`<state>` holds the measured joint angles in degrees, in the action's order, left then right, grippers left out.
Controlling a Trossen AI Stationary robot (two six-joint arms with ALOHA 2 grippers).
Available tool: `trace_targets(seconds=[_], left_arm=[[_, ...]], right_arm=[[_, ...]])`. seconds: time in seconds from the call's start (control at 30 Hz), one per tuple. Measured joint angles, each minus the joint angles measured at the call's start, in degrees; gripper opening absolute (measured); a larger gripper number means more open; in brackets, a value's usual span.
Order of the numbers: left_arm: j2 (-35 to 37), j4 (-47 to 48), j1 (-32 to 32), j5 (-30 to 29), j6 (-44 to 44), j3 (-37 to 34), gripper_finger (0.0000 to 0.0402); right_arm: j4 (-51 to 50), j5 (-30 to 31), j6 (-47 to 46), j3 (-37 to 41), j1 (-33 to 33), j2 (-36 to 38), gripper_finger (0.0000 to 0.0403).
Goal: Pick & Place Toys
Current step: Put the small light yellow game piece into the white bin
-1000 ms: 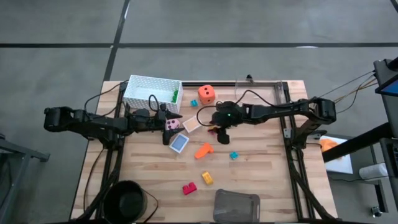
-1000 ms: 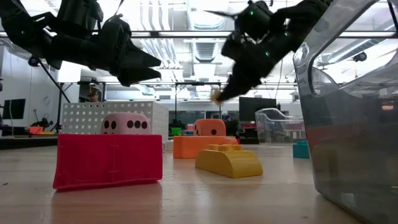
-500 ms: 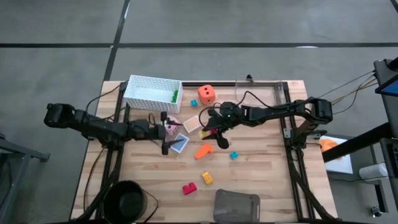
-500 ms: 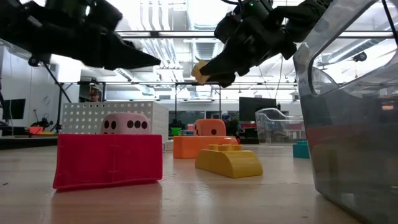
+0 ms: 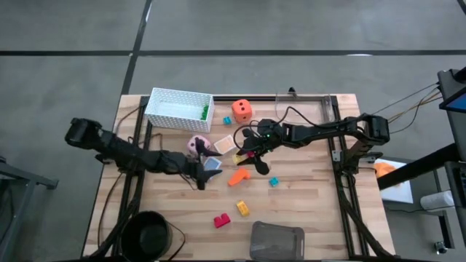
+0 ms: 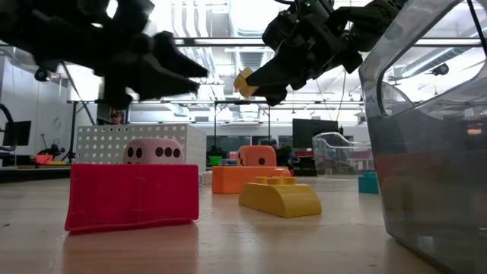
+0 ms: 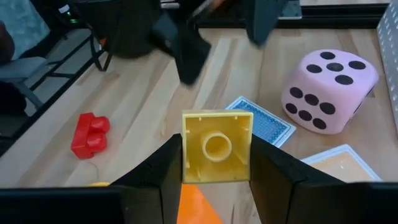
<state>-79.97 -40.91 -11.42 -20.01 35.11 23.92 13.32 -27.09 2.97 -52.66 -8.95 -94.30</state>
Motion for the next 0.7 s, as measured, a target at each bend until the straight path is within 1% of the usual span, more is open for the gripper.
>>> trace_targets(seconds=[0.1, 0.17, 0.27, 0.4, 0.6, 0.7], left_arm=[[-5.6, -0.2, 0.0, -2.7, 2.8, 3.8, 0.0314], [-8.2, -0.2, 0.0, -4.8, 4.0, 6.4, 0.0314], [-10.6, -0.5, -0.1, -5.2, 6.5, 9.2, 0.0314], [-11.6, 0.4, -0.3, -5.3, 7.1, 11.8, 0.0314], [-11.9, 0.7, -1.5, -4.4, 7.3, 12.5, 0.0313], [-11.9, 0.7, -2.5, -3.9, 9.7, 12.5, 0.03]], right_arm=[[0.0, 0.0, 0.0, 0.0, 0.1, 0.0, 0.0158], [0.0, 0.0, 0.0, 0.0, 0.3, 0.0, 0.0157], [-0.1, -1.6, 0.0, 0.0, 0.6, 0.0, 0.0146], [-0.8, -1.7, 0.0, 0.2, 0.8, 0.0, 0.0136], [-1.4, -1.7, 0.0, 0.4, 1.0, 0.0, 0.0162], [-1.4, -1.7, 0.0, 0.4, 1.0, 0.0, 0.0159]])
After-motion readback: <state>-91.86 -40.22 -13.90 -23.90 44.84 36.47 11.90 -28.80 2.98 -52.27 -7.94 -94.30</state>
